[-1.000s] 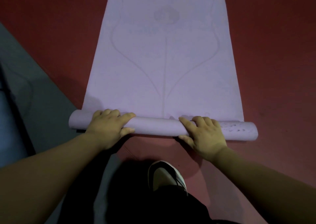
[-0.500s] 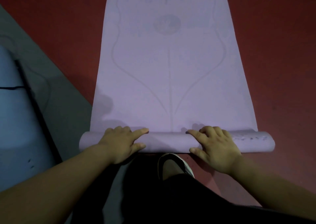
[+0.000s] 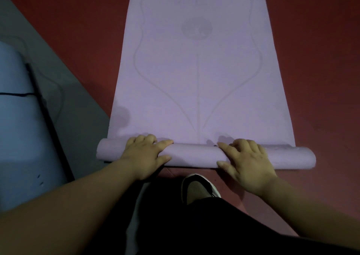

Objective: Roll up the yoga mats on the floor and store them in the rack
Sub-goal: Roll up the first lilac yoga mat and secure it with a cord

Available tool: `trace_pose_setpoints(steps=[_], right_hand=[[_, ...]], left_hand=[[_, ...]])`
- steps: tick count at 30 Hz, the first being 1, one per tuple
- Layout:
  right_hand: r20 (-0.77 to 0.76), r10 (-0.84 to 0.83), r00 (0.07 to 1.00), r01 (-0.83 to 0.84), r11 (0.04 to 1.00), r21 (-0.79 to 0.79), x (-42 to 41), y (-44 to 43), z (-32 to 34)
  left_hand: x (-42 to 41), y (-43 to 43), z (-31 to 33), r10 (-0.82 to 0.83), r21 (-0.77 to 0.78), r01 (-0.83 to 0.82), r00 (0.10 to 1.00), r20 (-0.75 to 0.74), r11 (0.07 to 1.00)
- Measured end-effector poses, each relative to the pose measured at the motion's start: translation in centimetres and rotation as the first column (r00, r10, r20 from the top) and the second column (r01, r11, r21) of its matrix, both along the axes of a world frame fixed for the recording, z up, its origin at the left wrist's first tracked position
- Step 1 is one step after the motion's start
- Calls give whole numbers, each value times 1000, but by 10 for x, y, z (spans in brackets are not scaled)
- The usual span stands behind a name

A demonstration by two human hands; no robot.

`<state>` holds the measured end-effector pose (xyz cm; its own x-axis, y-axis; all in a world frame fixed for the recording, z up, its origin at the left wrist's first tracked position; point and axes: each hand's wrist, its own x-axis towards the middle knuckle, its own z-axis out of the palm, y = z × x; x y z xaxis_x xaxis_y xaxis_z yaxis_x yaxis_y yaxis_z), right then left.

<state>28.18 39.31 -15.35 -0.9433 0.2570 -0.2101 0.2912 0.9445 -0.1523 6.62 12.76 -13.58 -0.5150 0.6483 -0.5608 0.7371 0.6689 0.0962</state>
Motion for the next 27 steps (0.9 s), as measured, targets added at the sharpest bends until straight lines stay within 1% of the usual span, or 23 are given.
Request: trace_pose_setpoints(steps=[1,3,5,8,9,11,12,14,16,18,21,24,25,27], right_hand=[[-23,-5,1000,5,1000,19,3,-6,-3],[-17,-19,1000,20,999,42,3,-11,-8],[36,-36,999,35,999,32,-3,-8,-9],[126,-23,992,26,1000,-16,-15,2,-7],[157,-18,988,22,999,-29,-18,5,-6],[207,-15,978,25,999,-43,-24,10,-4],[223,-16,975,28,998,-50,-26,11,-3],[217,-15,976,30,997,-66,-26,11,-2],[220,-22,975,37,997,-62,-25,10,-2],[233,-27,972,44,997,-66,-28,11,-2],[235,-24,972,38,998,-58,-31,12,1],[207,-18,978,27,999,-41,-30,10,2],[167,-26,986,31,999,-30,-29,8,1],[38,-56,998,56,998,5,-22,3,-2]], left_hand=[[-5,3,1,-3,-28,4,999,32,1000],[-8,5,4,-12,-61,14,999,45,998],[-9,7,4,-11,-86,15,999,48,996],[-11,14,7,43,-79,-37,996,79,996],[-8,12,7,59,-54,-56,997,48,997],[7,-2,3,59,43,-55,994,-91,998],[17,-11,-1,54,86,-42,989,-136,995],[30,-24,-11,54,144,-30,986,-160,989],[25,-22,-18,77,165,-50,984,-162,985],[13,-13,-16,78,139,-57,985,-154,989],[1,-6,-10,20,50,-14,992,-126,999],[0,-3,-6,43,27,-40,993,-106,999],[1,-3,-6,42,16,-41,994,-103,999],[-2,-1,-6,40,8,-39,995,-91,999]])
